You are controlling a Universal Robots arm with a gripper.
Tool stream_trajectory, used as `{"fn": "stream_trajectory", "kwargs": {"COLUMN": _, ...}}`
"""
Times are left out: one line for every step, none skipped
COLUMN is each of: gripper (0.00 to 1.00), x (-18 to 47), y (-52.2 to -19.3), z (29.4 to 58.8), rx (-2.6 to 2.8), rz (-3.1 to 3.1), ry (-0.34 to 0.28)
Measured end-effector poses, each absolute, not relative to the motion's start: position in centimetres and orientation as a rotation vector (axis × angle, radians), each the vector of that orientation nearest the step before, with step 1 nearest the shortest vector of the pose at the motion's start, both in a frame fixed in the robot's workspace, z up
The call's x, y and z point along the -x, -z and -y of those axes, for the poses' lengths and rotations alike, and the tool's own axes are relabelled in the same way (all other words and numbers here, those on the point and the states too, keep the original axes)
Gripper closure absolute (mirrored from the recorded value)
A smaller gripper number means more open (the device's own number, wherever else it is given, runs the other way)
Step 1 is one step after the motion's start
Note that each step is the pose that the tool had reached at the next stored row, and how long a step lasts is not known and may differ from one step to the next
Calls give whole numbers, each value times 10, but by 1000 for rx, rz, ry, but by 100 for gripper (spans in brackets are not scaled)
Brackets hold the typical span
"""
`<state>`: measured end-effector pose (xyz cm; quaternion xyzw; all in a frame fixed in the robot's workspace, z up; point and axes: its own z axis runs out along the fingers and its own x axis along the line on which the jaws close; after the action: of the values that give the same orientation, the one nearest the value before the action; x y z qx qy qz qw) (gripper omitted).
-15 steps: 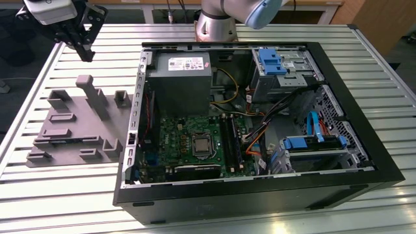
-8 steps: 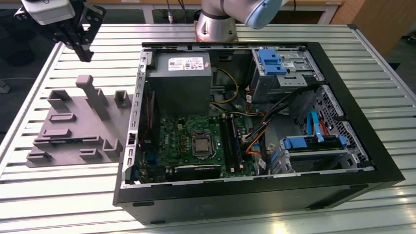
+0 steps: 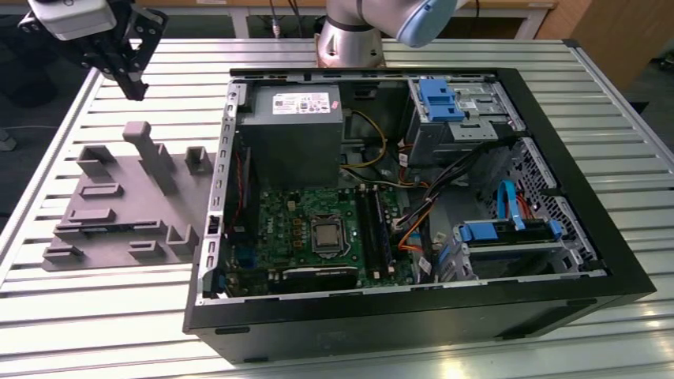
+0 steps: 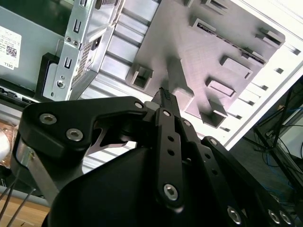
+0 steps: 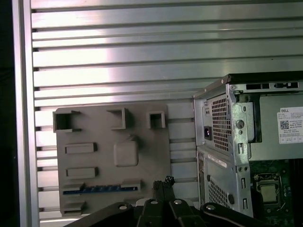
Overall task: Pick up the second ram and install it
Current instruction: 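Reach for the second ram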
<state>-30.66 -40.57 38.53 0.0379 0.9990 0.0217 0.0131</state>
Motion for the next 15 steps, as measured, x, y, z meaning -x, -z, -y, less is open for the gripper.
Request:
{"fn": "stream_trajectory", "kwargs": {"gripper": 87, "x": 307, "y": -385, "z": 406, "rx": -118, "rz": -3113, "ry": -68}}
{"fn": "stream_trajectory", "kwargs": {"gripper": 87, "x": 308, "y": -385, "z": 406, "rx": -118, "rz": -3113, "ry": -68}}
{"fn": "stream_trajectory", "kwargs": {"gripper": 87, "x": 308, "y": -385, "z": 406, "rx": -118, "rz": -3113, "ry": -68}}
{"fn": "stream_trajectory", "kwargs": {"gripper": 87, "x": 309, "y": -385, "z": 406, "rx": -118, "rz": -3113, "ry": -67}}
{"fn": "stream_trajectory", "kwargs": {"gripper": 87, "x": 309, "y": -385, "z": 406, "rx": -118, "rz": -3113, "ry": -68}}
{"fn": "stream_trajectory", "kwargs": {"gripper": 87, "x": 310, "y": -385, "z": 406, "rx": -118, "rz": -3113, "ry": -68}}
{"fn": "stream_trajectory", "kwargs": {"gripper": 87, "x": 310, "y": -385, "z": 406, "rx": -118, "rz": -3113, "ry": -68}}
{"fn": "stream_trajectory", "kwargs": {"gripper": 87, "x": 311, "y": -385, "z": 406, "rx": -118, "rz": -3113, "ry": -68}}
{"fn": "stream_trajectory", "kwargs": {"gripper": 87, "x": 312, "y": -385, "z": 406, "rx": -118, "rz": -3113, "ry": -68}}
{"fn": "stream_trajectory", "kwargs": {"gripper": 87, "x": 313, "y": -385, "z": 406, "rx": -118, "rz": -3113, "ry": -68}}
{"fn": "stream_trajectory", "kwargs": {"gripper": 87, "x": 314, "y": -385, "z": 406, "rx": -118, "rz": -3113, "ry": -68}}
{"fn": "stream_trajectory", "kwargs": {"gripper": 87, "x": 314, "y": -385, "z": 406, "rx": -118, "rz": -3112, "ry": -68}}
{"fn": "stream_trajectory", "kwargs": {"gripper": 87, "x": 315, "y": -385, "z": 406, "rx": -118, "rz": -3112, "ry": -68}}
{"fn": "stream_trajectory", "kwargs": {"gripper": 87, "x": 316, "y": -385, "z": 406, "rx": -118, "rz": -3113, "ry": -68}}
{"fn": "stream_trajectory", "kwargs": {"gripper": 87, "x": 317, "y": -385, "z": 406, "rx": -118, "rz": -3112, "ry": -68}}
